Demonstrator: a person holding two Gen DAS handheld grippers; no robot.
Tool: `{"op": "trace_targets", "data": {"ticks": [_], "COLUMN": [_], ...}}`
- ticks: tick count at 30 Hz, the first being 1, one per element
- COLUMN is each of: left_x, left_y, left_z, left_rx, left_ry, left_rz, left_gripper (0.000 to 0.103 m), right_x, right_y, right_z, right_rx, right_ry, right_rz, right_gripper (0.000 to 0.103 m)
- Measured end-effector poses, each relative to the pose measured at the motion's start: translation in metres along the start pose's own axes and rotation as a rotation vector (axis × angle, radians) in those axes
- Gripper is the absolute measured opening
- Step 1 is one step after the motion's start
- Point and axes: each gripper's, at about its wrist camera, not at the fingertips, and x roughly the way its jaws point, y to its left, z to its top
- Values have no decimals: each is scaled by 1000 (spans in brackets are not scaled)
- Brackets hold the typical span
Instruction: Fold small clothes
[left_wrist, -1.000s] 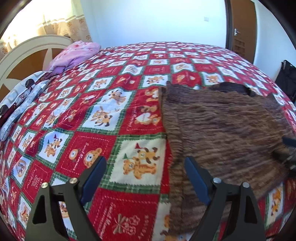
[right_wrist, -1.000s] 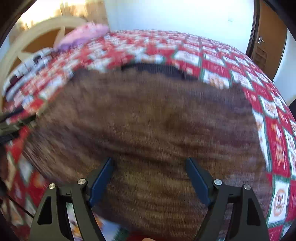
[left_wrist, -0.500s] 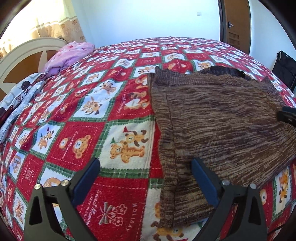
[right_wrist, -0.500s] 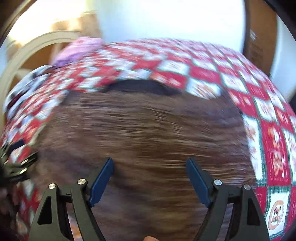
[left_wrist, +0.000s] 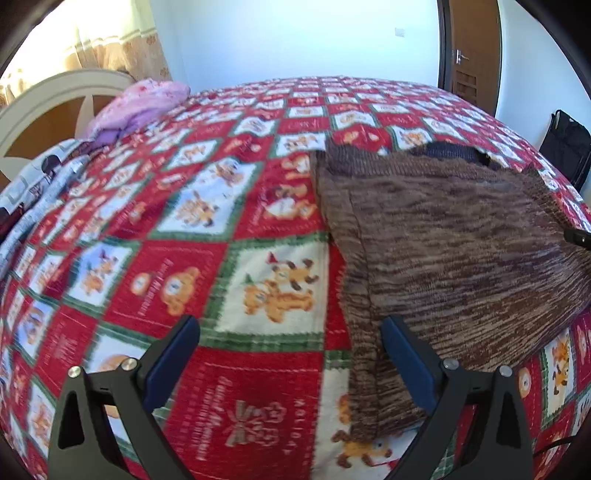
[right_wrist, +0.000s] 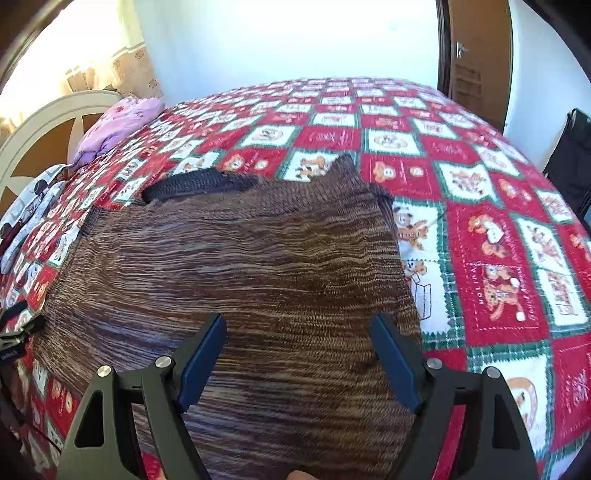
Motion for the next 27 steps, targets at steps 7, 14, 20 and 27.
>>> {"op": "trace_targets", "data": {"ticks": [7,14,20,27], "left_x": [-4,-7,-10,-15], "left_y": [33,59,81,109], "left_z": [13,11,2,-10], "left_rx": [-18,-38,-67,-98], "left_ry": [-33,-60,-53,-53], "left_rz": [57,28,-4,-7], "left_gripper": [101,101,101,101], "right_x": [-6,-26,-35,-31], "right_y": [56,151,219,269], "right_z": [-14,-41,-73,-100], "right_rx": [-166,-460,-710,-869], "right_ry": [1,-66,-142,-127], "right_rz": [-7,41,60,142], "right_gripper": [81,81,81,75]}}
